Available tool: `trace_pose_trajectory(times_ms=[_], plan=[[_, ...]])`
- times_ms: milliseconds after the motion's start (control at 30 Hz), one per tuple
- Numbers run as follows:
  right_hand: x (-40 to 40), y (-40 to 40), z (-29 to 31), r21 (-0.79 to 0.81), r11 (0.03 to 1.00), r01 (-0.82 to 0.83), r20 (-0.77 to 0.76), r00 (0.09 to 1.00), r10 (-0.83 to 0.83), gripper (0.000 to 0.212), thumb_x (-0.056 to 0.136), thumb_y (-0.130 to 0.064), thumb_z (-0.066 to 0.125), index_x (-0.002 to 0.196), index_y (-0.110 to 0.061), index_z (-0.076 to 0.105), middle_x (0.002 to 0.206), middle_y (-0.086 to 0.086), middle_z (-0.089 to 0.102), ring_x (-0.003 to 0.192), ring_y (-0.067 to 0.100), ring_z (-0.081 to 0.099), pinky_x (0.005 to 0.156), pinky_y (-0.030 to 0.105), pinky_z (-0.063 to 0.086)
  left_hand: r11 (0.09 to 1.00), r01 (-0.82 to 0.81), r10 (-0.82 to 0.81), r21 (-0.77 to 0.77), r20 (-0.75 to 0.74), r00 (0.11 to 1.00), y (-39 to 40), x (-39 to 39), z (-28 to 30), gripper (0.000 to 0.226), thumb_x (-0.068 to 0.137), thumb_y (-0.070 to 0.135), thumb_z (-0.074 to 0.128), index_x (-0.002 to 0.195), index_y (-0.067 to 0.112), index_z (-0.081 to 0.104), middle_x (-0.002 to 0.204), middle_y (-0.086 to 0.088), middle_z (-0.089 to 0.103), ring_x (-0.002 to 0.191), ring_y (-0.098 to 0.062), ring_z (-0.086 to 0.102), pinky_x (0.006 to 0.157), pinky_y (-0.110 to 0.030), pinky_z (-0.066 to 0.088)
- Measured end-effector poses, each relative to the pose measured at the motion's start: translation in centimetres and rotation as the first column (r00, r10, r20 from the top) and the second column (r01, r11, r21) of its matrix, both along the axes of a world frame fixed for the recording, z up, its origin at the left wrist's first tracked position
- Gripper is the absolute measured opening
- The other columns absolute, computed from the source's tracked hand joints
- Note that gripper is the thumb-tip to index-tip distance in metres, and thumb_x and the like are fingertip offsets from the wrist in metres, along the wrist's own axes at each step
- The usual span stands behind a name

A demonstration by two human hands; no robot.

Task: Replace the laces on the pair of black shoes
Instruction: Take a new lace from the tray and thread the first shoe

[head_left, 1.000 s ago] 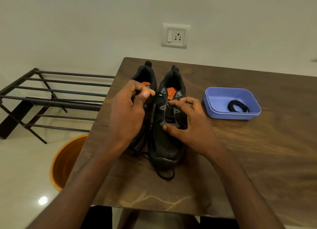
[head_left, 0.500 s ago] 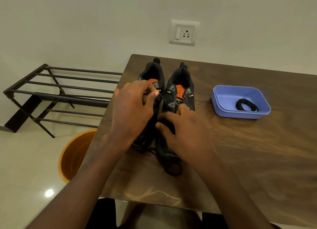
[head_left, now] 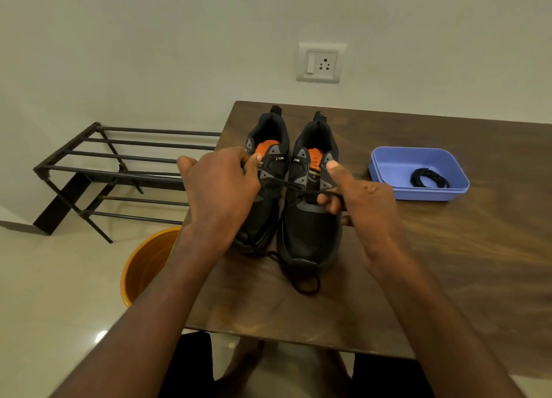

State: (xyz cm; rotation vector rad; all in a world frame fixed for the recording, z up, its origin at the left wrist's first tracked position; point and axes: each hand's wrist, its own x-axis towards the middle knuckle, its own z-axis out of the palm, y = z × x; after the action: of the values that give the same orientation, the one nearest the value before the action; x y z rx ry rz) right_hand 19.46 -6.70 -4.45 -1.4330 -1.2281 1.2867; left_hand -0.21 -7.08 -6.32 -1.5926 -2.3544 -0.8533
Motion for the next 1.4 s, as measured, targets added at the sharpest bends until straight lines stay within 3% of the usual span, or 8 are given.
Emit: trace_pose_trajectory(times_ms=[167,333,533,767,1000,1133,1267,1400], plan=[[1.9,0.6,0.6,0.054,0.998,0.013,-0.084,0.996,-0.008,0.017,0.090,-0.022,0.076,0.076,-0.018,0.066,0.085,0.008,0.077,0.088,0.020,0.075,0.081,0.037,0.056,0.999,-0.023,0.022,-0.026,-0.021,1.000,-0.4,0.4,0.4,0.031,0.103,0.047,0.054,0.079,0.029,0.063,0.069,0.010,0.057,0.070,-0.012,0.053,0.088,-0.040,0.023],[2.9,0.9,1.9,0.068,0.989,-0.132,-0.613,0.777,0.146,0.015,0.095,-0.003,0.058,0.099,-0.018,0.057,0.083,0.003,0.067,0.076,0.020,0.068,0.080,0.038,0.059,0.971,0.206,-0.223,0.124,0.138,0.965,-0.7,1.3,1.0,0.014,0.103,0.041,0.058,0.106,0.032,0.067,0.111,0.013,0.066,0.109,-0.009,0.060,0.108,-0.049,0.034],[3.3,0.6,3.0,0.343,0.886,-0.313,-0.382,0.815,0.436,0.012,0.100,-0.017,0.049,0.104,-0.014,0.061,0.079,0.007,0.062,0.044,0.012,0.030,0.044,0.024,0.028,0.675,0.587,-0.711,0.447,0.606,0.356,-2.1,5.1,4.7,0.028,0.109,0.014,0.046,0.125,0.001,0.063,0.099,-0.002,0.073,0.096,-0.005,0.070,0.080,-0.013,0.052],[6.0,2.5,1.1,0.278,0.960,-0.038,-0.328,0.935,0.132,0.008,0.097,-0.016,0.063,0.101,-0.010,0.065,0.070,0.005,0.062,0.042,0.011,0.031,0.043,0.020,0.027,0.789,0.553,-0.483,-0.268,0.284,0.828,-1.0,1.4,2.4,0.017,0.096,0.028,0.069,0.084,0.040,0.069,0.108,0.022,0.059,0.114,0.000,0.053,0.111,-0.040,0.038],[4.0,2.1,0.0,0.298,0.884,-0.361,-0.102,0.908,0.405,0.011,0.095,-0.017,0.070,0.105,-0.012,0.069,0.079,0.009,0.071,0.046,0.010,0.041,0.044,0.021,0.031,0.636,0.769,-0.656,0.065,0.571,0.494,-1.9,3.4,3.8,0.037,0.101,0.040,0.059,0.135,0.025,0.060,0.108,0.010,0.073,0.104,-0.002,0.068,0.090,-0.017,0.053],[4.6,2.6,-0.4,0.280,0.930,-0.239,-0.179,0.939,0.295,0.010,0.094,-0.017,0.071,0.102,-0.011,0.070,0.073,0.005,0.067,0.048,0.013,0.039,0.045,0.024,0.031,0.714,0.694,-0.554,-0.092,0.530,0.641,-1.9,2.6,3.2,0.013,0.101,0.029,0.062,0.096,0.033,0.073,0.069,0.004,0.069,0.067,-0.012,0.064,0.072,-0.034,0.054],[7.1,3.6,-1.0,0.223,0.970,-0.101,-0.239,0.958,0.155,0.015,0.089,-0.022,0.075,0.099,-0.011,0.071,0.079,0.004,0.069,0.053,0.012,0.037,0.052,0.029,0.029,0.771,0.493,-0.446,-0.403,0.212,0.870,-1.5,1.1,3.6,0.009,0.095,0.037,0.069,0.090,0.045,0.065,0.105,0.018,0.068,0.110,-0.007,0.057,0.102,-0.039,0.031],[5.5,3.0,-1.0,0.202,0.898,-0.391,-0.206,0.879,0.430,0.014,0.086,-0.021,0.074,0.096,-0.011,0.071,0.081,0.006,0.069,0.052,0.011,0.038,0.047,0.025,0.028,0.689,0.699,-0.582,-0.192,0.428,0.691,-1.9,3.3,3.4,0.030,0.095,0.042,0.066,0.124,0.035,0.065,0.114,0.017,0.070,0.111,0.001,0.062,0.104,-0.031,0.049]])
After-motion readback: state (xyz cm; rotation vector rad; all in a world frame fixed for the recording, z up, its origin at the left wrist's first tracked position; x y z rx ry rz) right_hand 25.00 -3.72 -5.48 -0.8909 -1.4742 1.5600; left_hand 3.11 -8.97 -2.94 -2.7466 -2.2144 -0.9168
